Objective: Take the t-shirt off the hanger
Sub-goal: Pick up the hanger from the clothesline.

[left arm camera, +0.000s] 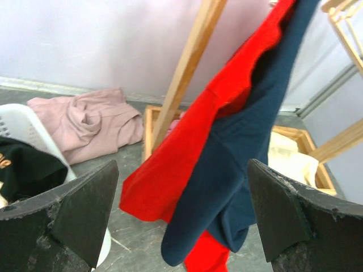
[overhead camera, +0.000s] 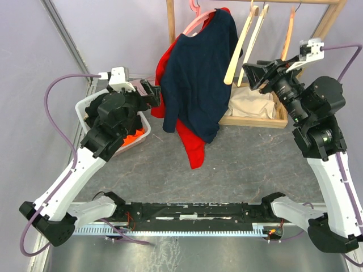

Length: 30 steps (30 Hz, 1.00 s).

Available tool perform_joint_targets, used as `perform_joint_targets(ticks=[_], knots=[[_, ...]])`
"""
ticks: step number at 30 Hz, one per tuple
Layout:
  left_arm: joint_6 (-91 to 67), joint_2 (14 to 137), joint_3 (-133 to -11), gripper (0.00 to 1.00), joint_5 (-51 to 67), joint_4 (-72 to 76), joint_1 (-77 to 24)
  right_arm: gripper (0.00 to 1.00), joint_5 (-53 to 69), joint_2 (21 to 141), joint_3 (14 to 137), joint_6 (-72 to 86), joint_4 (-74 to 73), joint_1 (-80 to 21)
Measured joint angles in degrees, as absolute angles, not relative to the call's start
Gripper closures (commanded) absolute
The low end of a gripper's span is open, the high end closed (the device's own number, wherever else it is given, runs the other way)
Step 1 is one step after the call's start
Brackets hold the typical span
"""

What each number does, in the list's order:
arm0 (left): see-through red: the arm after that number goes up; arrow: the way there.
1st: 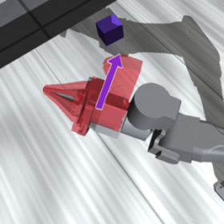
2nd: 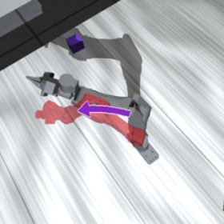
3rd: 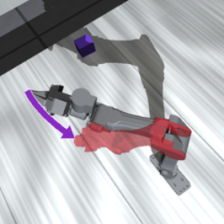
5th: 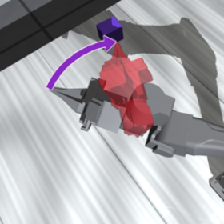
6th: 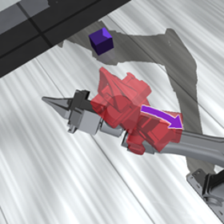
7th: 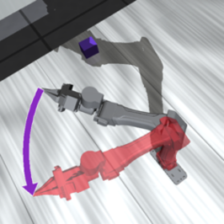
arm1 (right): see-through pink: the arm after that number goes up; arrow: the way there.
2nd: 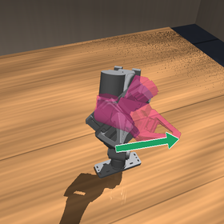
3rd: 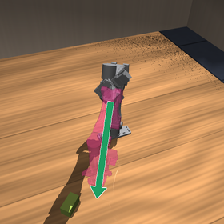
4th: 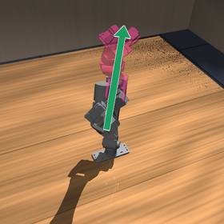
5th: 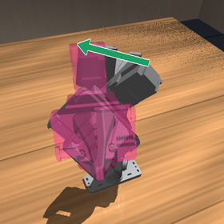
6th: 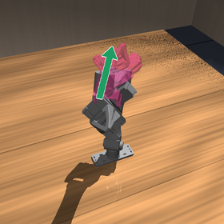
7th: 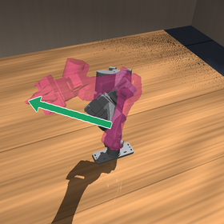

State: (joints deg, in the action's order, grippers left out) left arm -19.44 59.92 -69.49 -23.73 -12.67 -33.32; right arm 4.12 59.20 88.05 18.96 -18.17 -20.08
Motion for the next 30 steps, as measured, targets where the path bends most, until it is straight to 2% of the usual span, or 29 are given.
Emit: perform_joint_targets(ticks=[10, 18, 30], knots=[[-18.5, 60.1, -69.5, 0.00, -20.1, -8.7, -37.6, 0.40, 10.0, 72.6, 100.3, 23.0, -14.3, -21.5], [-17.6, 62.0, -70.4, 0.00, -19.7, -6.9, -40.4, 0.38, 9.8, 83.6, 108.4, 23.4, -16.5, -25.1], [-12.3, 64.6, -71.6, 0.01, -19.9, -3.8, -41.3, 0.34, -2.3, 89.0, 114.7, 24.2, -25.2, -25.7]])
